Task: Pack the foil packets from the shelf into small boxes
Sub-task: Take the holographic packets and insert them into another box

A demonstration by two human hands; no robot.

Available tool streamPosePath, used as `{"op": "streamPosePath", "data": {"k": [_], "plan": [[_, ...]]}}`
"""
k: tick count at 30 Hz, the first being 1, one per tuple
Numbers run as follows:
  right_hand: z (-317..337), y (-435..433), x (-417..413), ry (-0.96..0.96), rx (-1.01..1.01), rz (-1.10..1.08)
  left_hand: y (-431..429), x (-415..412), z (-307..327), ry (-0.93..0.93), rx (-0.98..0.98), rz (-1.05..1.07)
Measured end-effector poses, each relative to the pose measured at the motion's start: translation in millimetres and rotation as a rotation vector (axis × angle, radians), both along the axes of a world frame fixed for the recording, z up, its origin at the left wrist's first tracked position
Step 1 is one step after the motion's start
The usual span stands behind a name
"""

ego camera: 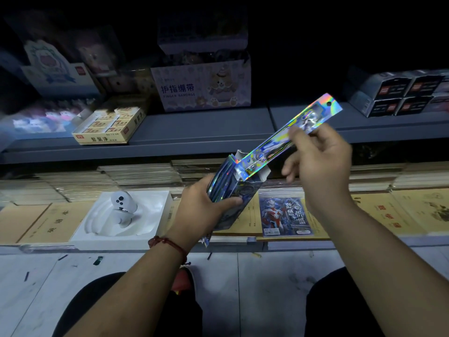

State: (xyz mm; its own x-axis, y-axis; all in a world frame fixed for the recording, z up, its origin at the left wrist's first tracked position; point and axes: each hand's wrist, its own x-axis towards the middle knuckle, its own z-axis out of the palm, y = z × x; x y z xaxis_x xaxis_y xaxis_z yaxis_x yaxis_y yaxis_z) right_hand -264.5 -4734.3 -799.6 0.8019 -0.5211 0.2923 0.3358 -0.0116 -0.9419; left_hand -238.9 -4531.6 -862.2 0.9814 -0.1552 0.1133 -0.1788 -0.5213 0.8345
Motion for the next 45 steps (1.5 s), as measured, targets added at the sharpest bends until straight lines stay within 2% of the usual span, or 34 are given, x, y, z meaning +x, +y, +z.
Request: {"op": "streamPosePath", "data": {"k": [4, 11, 21, 27, 29, 31, 33, 41, 45], "plan": [[6, -8, 1, -0.022, 0.099, -0.06, 1, 0, 4, 0.017, -0.08, -0.021], [2, 1, -3, -0.068, -0.061, -0.024, 0, -3, 7, 0.015, -0.155, -0.06], [-8, 12, -4, -0.05, -0.449, -0.002, 0, -4, 8, 0.001, -0.153, -0.092], [-16, 17, -4, 0.187, -0.773, 0.115, 0, -5, 10, -0.008, -0.15, -0.101], [-13, 18, -5, 0.148, -0.727, 0.117, 0, -4, 10, -0.007, -0.135, -0.094], [-8, 18, -7, 0.049, -0.553, 0.095, 0, -4, 10, -0.002, -0.127, -0.095], [-5, 16, -7, 0.002, -0.485, 0.056, 0, -4, 10, -0.002, -0.129, -0.097], [-15, 15, -6, 0.083, -0.767, 0.08, -1, -4, 7, -0.002, -0.069, -0.092], [-13, 17, -8, 0.2, -0.863, 0.095, -1, -5, 5, -0.015, -0.029, -0.103]]}}
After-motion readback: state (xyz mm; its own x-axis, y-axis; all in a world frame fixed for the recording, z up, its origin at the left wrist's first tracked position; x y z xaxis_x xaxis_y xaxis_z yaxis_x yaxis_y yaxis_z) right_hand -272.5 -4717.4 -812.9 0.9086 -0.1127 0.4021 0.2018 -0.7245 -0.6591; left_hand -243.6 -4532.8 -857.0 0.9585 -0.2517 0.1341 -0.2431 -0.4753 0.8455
